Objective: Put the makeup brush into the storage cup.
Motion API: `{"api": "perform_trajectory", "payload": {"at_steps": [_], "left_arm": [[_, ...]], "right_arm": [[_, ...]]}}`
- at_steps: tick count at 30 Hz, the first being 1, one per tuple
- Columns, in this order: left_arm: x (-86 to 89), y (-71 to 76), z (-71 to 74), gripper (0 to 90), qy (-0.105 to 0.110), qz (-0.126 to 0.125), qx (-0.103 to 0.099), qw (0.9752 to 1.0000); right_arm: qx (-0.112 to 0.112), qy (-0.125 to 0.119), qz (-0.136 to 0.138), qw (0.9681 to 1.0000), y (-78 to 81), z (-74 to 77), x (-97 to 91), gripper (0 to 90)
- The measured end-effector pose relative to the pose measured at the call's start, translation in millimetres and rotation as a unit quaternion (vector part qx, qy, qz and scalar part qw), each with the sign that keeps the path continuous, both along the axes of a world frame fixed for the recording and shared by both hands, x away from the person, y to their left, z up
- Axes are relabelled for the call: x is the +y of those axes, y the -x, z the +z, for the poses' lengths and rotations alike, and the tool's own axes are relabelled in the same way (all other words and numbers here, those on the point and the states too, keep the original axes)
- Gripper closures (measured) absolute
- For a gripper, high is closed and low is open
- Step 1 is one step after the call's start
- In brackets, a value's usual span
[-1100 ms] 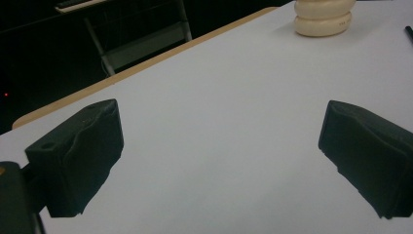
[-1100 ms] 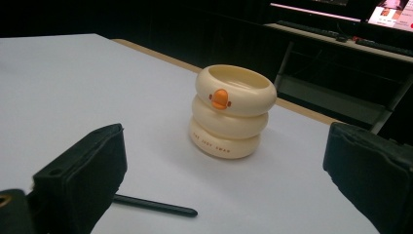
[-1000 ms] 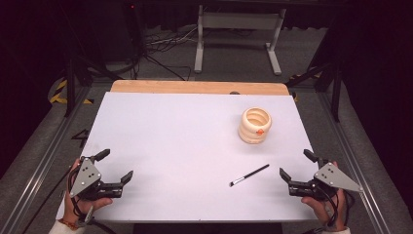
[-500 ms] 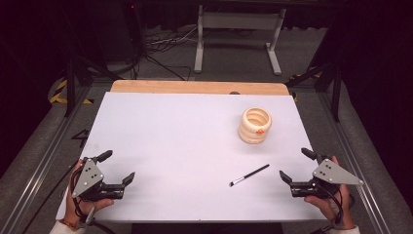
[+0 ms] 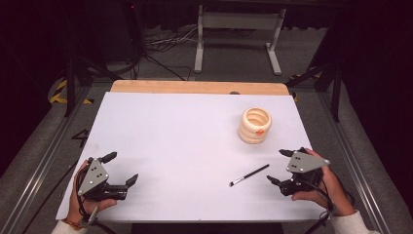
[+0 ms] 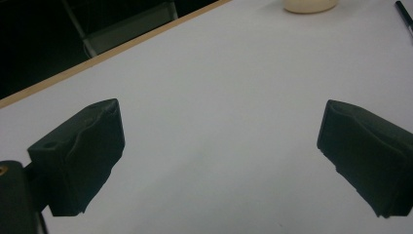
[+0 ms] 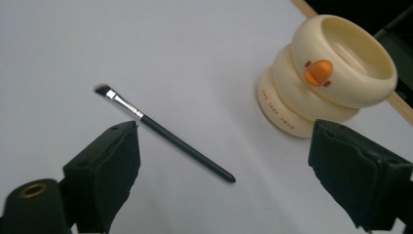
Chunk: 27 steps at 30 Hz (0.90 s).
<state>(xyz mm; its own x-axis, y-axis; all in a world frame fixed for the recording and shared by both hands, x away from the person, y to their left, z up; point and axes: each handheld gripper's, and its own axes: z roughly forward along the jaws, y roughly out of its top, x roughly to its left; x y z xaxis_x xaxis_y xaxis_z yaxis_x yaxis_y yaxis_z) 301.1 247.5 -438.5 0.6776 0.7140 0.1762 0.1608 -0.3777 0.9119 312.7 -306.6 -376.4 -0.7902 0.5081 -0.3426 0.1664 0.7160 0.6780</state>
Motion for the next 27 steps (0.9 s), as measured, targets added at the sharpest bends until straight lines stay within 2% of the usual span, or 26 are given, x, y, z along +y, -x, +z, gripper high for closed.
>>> {"api": "perform_trajectory", "payload": {"at_steps": [1,3,4,5,7,8,9,10,11,12,13,14,15,16,17,20,21,25,27], "left_arm": [[-0.4,-0.2,0.0,4.4,-0.004,0.0,0.0,1.0],[-1.1,0.0,-0.3,4.4,-0.006,-0.001,0.001,1.0],[-1.0,0.0,-0.5,4.4,-0.006,-0.004,0.001,1.0],[-0.9,-0.2,-0.6,4.5,-0.006,-0.004,0.002,1.0],[-0.5,-0.6,-1.3,4.5,-0.004,-0.005,0.004,1.0],[-0.3,-0.7,-1.4,4.5,-0.003,-0.006,0.006,1.0],[-0.5,-0.6,-1.9,4.5,-0.003,-0.011,0.007,0.9999],[-0.5,-0.6,-1.9,4.5,-0.003,-0.011,0.007,0.9999],[-0.5,-0.8,-2.0,4.5,-0.006,-0.014,0.008,0.9999],[-1.1,-0.9,-2.3,4.8,-0.008,-0.013,0.008,0.9998],[-1.4,-0.9,-2.6,4.8,-0.009,-0.015,0.009,0.9998],[-2.0,-1.0,-2.9,4.8,-0.009,-0.016,0.01,0.9998],[-2.0,-1.0,-2.9,4.8,-0.009,-0.016,0.01,0.9998],[-2.1,-1.2,-3.1,4.8,-0.009,-0.017,0.011,0.9998],[-2.3,-1.2,-3.3,4.8,-0.009,-0.019,0.012,0.9997],[-2.2,-1.0,-3.6,4.8,-0.009,-0.022,0.014,0.9996],[-2.2,-1.0,-3.6,4.9,-0.009,-0.022,0.014,0.9996],[-2.8,-1.4,-3.8,5.0,-0.01,-0.024,0.015,0.9996],[-2.9,-1.7,-4.1,5.1,-0.01,-0.026,0.016,0.9995]], "right_arm": [[0.009,0.017,0.01,0.9998,-2.8,2.6,5.2,14.1],[0.013,0.041,0.023,0.9988,-6.4,6.2,12.9,15.5],[0.013,0.041,0.023,0.9988,-6.4,6.2,12.9,15.5],[0.019,0.06,0.039,0.9972,-9.8,8.7,19.8,16.5],[0.026,0.081,0.052,0.995,-14.4,10.8,28.0,17.3],[0.04,0.105,0.067,0.9915,-19.3,11.5,37.3,18.9],[0.046,0.118,0.075,0.9891,-22.0,11.7,41.8,18.9],[0.049,0.127,0.08,0.9874,-23.7,11.5,45.4,19.1],[0.049,0.127,0.08,0.9874,-23.7,11.5,45.4,19.1],[0.052,0.141,0.088,0.9847,-25.8,11.0,51.0,20.0],[0.068,0.159,0.105,0.9793,-28.9,9.3,59.9,20.8],[0.072,0.164,0.109,0.9776,-30.0,8.0,62.8,20.9],[0.072,0.164,0.109,0.9776,-30.0,8.0,62.8,20.9],[0.088,0.183,0.118,0.972,-33.1,3.7,69.2,22.8],[0.094,0.191,0.123,0.9693,-35.0,0.8,72.0,22.9],[0.109,0.21,0.129,0.9631,-39.2,-7.2,78.6,24.8],[0.109,0.21,0.129,0.9631,-39.2,-7.2,78.6,24.8],[0.132,0.237,0.139,0.9524,-46.8,-16.9,86.6,32.5],[0.139,0.257,0.149,0.9448,-49.2,-21.1,91.9,38.6]]}}
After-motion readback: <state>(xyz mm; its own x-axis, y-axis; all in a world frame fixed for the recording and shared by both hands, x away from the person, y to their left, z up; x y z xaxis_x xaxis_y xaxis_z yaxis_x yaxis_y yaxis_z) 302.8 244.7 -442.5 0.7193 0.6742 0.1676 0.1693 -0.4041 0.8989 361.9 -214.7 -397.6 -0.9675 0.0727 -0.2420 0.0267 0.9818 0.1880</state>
